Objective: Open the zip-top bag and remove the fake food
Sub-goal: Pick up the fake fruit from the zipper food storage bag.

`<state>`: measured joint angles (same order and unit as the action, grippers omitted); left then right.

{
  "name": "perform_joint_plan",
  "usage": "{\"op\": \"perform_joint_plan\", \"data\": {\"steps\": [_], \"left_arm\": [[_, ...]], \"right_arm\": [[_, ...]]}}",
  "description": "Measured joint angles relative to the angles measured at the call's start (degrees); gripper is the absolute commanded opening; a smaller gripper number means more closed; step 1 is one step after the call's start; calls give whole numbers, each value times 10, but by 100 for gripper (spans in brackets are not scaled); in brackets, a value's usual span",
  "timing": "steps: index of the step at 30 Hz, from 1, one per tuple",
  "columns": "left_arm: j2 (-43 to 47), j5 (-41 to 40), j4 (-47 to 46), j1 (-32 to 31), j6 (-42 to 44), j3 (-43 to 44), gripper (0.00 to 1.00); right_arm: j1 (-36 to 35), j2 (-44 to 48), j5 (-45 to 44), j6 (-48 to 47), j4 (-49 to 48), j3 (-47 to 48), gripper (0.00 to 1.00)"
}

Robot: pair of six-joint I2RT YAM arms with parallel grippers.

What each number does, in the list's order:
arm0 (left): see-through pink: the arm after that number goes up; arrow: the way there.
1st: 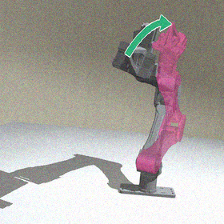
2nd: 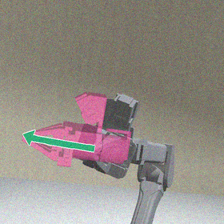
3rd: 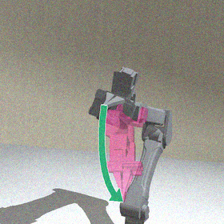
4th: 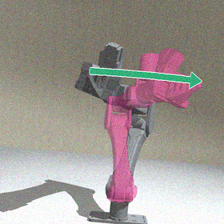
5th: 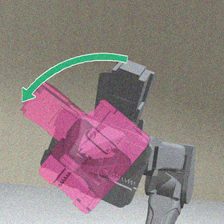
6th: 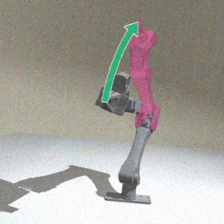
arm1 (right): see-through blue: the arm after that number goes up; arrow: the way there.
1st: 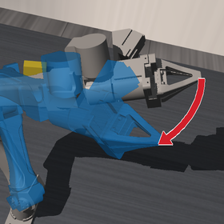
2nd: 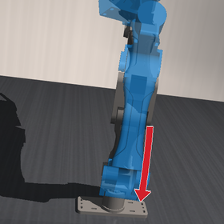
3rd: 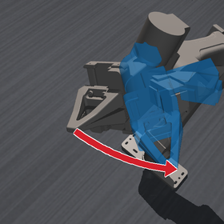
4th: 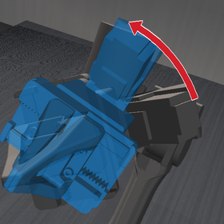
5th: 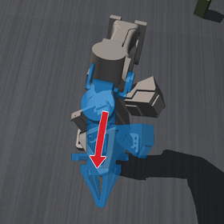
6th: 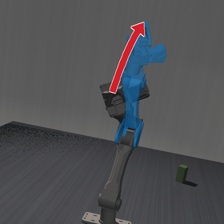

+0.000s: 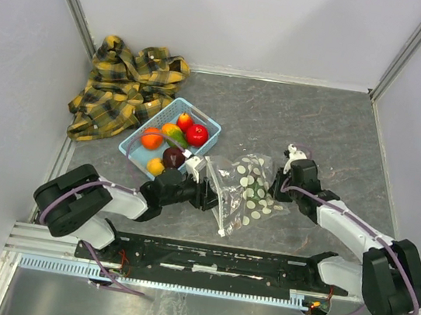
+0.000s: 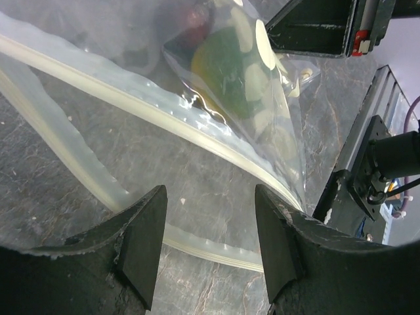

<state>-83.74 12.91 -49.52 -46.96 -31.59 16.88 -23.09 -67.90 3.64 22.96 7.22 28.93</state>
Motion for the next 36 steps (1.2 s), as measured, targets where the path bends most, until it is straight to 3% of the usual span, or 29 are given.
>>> {"op": "perform_joint_plan", "data": {"steps": [21, 36], "left_arm": [[-28, -6, 10, -21, 18, 20, 68], [-36, -7, -19, -30, 224, 22, 72]], "right_arm": [[0, -57, 124, -5, -60, 7, 26], [0, -104, 168, -29, -64, 69, 31]]}}
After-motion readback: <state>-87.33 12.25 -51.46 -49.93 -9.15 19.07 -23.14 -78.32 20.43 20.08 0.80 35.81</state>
